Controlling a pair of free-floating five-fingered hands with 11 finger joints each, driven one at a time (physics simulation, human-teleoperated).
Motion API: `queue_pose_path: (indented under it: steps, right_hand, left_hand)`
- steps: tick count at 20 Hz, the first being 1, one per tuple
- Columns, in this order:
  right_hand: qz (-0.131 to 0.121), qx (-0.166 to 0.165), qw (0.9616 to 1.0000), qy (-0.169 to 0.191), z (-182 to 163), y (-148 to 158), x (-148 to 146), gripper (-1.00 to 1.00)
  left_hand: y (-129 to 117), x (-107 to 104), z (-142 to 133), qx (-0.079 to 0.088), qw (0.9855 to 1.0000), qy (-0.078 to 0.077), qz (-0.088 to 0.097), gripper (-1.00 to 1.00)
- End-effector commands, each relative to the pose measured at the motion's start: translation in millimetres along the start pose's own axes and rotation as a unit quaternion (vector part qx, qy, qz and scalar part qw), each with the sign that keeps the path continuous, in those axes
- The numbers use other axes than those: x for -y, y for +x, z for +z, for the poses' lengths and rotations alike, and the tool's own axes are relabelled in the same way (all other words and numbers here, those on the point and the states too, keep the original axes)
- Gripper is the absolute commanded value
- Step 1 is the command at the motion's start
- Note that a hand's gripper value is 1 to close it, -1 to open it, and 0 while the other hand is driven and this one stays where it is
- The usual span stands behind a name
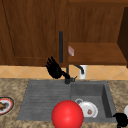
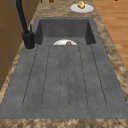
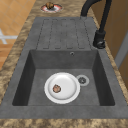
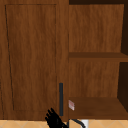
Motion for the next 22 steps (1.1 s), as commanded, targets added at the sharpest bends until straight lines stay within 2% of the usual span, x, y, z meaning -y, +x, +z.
queue_pose_path:
  steps: [1,9,19,22]
  right_hand:
    - [0.0,0.0,1.0,0.0,0.0,0.0,0.0,0.0]
    - [0.0,0.0,1.0,0.0,0.0,0.0,0.0,0.0]
    - [0.0,0.0,1.0,0.0,0.0,0.0,0.0,0.0]
    - [0.0,0.0,1.0,0.0,0.0,0.0,0.0,0.0]
  left_hand:
    - [-8.5,8.4,-6.2,-0.014,0.9989,0.042,-0.012,-1.0]
    - [-24.2,24.1,-18.4,-0.019,0.9986,0.048,-0.014,-1.0]
    - [-44.8,47.8,-36.0,-0.022,0.9978,0.062,-0.012,-1.0]
    - [-51.1,53.5,-38.0,-0.027,0.997,0.072,-0.01,-1.0]
